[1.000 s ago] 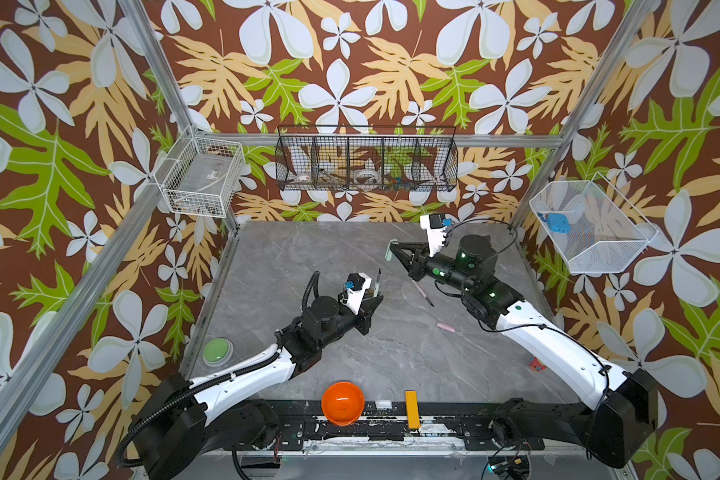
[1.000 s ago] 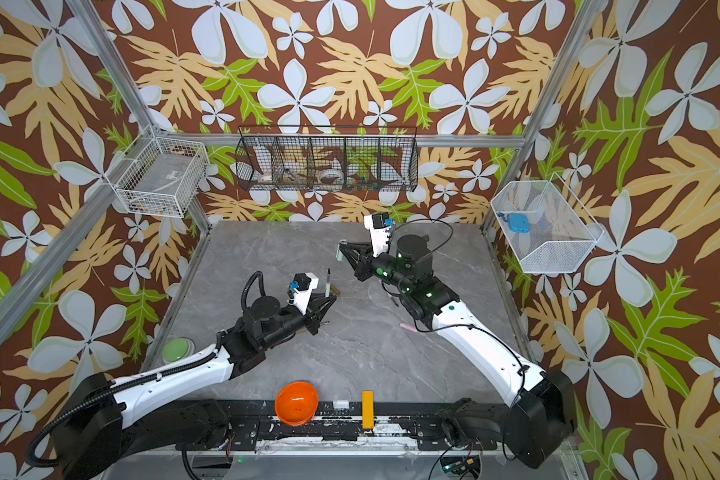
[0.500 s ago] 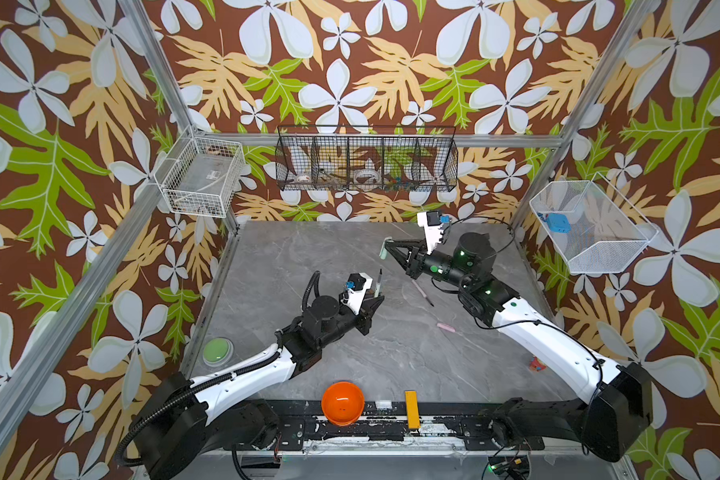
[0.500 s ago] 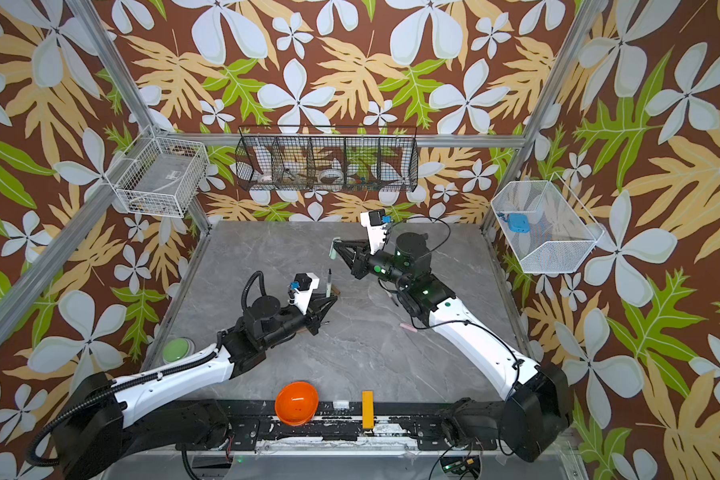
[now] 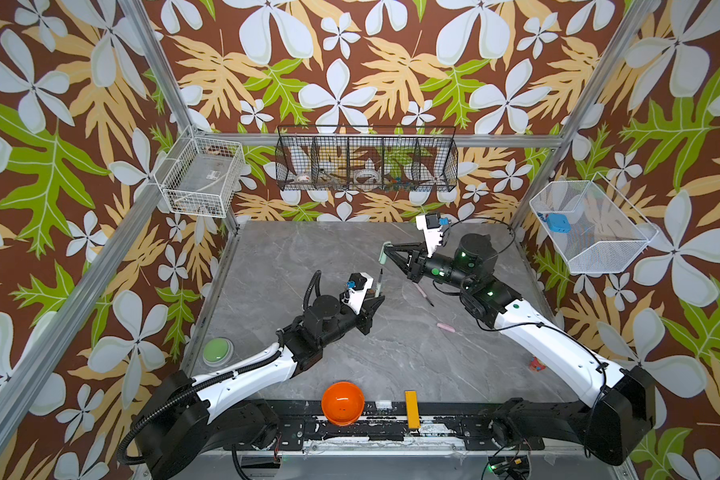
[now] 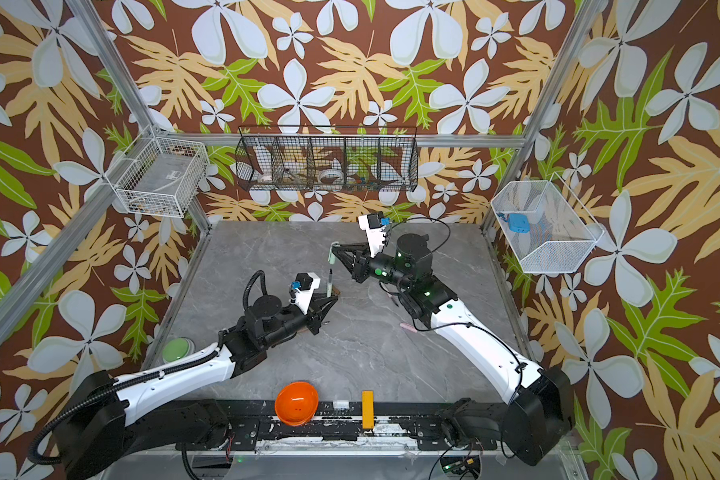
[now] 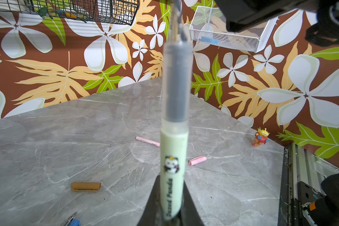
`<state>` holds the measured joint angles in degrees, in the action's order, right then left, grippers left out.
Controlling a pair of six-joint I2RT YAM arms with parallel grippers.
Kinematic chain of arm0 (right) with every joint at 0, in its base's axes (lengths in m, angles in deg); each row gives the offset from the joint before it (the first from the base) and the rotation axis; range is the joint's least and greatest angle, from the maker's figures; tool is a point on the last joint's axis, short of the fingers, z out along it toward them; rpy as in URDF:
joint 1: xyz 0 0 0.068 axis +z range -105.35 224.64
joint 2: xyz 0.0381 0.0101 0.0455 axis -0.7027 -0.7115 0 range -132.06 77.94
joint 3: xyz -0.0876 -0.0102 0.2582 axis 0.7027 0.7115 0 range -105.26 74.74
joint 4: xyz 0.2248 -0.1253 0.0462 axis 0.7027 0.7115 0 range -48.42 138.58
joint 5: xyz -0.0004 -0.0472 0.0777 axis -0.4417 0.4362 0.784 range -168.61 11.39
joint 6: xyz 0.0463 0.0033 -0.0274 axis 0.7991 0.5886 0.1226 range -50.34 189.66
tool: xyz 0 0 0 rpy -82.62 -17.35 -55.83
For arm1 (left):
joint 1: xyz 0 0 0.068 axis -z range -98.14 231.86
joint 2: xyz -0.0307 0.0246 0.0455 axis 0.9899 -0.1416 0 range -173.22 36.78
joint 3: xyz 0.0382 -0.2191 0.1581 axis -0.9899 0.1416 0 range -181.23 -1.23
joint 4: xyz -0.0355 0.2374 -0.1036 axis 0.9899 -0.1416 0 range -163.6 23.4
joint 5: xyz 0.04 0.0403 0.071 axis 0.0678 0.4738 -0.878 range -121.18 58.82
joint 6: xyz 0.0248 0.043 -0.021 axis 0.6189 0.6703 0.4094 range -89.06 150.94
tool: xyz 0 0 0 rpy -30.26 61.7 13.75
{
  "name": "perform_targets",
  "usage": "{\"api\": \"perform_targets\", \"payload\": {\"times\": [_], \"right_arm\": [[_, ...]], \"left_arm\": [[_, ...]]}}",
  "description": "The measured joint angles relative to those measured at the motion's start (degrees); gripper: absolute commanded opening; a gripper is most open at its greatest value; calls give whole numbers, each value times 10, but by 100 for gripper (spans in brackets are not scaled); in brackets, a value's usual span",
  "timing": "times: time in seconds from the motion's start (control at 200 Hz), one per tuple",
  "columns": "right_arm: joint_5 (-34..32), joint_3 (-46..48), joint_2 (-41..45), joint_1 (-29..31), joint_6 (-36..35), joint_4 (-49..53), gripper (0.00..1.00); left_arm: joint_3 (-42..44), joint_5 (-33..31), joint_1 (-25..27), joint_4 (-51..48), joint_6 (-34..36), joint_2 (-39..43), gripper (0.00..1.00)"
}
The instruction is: Insert the pens into the pen caps
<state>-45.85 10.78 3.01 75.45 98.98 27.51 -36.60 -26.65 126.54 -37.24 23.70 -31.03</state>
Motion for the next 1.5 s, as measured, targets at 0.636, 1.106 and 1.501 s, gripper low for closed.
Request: {"api": "perform_targets", "payload": {"times": [0.636,1.106,1.501], "right_arm": [[-2,3,7,5,-11,7,17],[-3,2,14,5,-15,20,17],[-2,2,13,5,-24,25,17]], "left_arm": [[-6,0,0,0,0,-11,0],[-6,0,0,0,0,-12,0],[-6,0,0,0,0,-15,0]]}}
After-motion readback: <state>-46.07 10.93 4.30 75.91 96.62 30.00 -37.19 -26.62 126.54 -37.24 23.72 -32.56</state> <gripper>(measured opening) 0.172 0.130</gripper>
